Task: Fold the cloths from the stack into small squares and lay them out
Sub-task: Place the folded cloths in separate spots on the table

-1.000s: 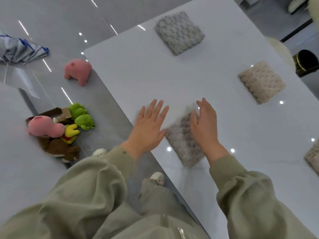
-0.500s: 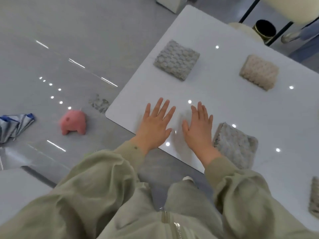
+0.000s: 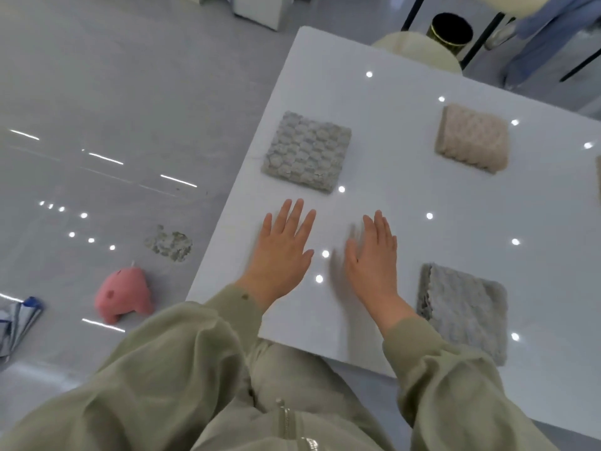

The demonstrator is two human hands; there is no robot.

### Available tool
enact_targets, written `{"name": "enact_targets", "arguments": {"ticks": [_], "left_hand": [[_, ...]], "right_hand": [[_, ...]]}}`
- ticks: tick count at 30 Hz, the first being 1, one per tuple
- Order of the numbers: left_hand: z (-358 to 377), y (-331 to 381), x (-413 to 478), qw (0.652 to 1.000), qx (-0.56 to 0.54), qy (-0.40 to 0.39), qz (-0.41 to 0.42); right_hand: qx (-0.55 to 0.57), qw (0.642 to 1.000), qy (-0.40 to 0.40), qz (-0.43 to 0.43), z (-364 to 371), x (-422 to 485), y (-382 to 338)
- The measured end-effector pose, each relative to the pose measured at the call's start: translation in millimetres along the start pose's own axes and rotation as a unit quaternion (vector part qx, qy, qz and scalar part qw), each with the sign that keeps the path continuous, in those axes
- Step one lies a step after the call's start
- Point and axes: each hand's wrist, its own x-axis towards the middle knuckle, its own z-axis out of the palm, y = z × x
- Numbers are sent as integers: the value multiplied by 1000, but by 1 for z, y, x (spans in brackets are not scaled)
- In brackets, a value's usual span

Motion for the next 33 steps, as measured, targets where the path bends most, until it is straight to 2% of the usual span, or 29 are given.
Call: {"name": "enact_targets", "arguments": {"ticks": [3,5,9,11,15,17,22,29,33], "left_hand": [[-12,-28,32,995,-89,22,-25],[-19,-45,55,976,-197,71,-54],[-36,-65,99,886,-427,126,-128],[-45,-70,118,851,-484,135,-152],[-49,-76,154,812,-548,126,-154],[-51,-74,164,794,-575,114,-162],[-50,-65,171,812,-558,100,-139],[-48,-78,175,787,-594,99,-132],[-45,-72,174,801,-579,92,-121]], "right_hand": [[91,995,20,39,3,32,-5],[196,976,39,91,-1,53,-12],[344,925,75,143,-9,99,-29],[390,905,79,152,-9,120,-39],[455,875,70,149,-5,155,-58],[463,873,65,140,-2,166,-67],[442,884,60,144,11,174,-78],[460,865,103,172,5,173,-70],[441,876,101,167,15,165,-78]]}}
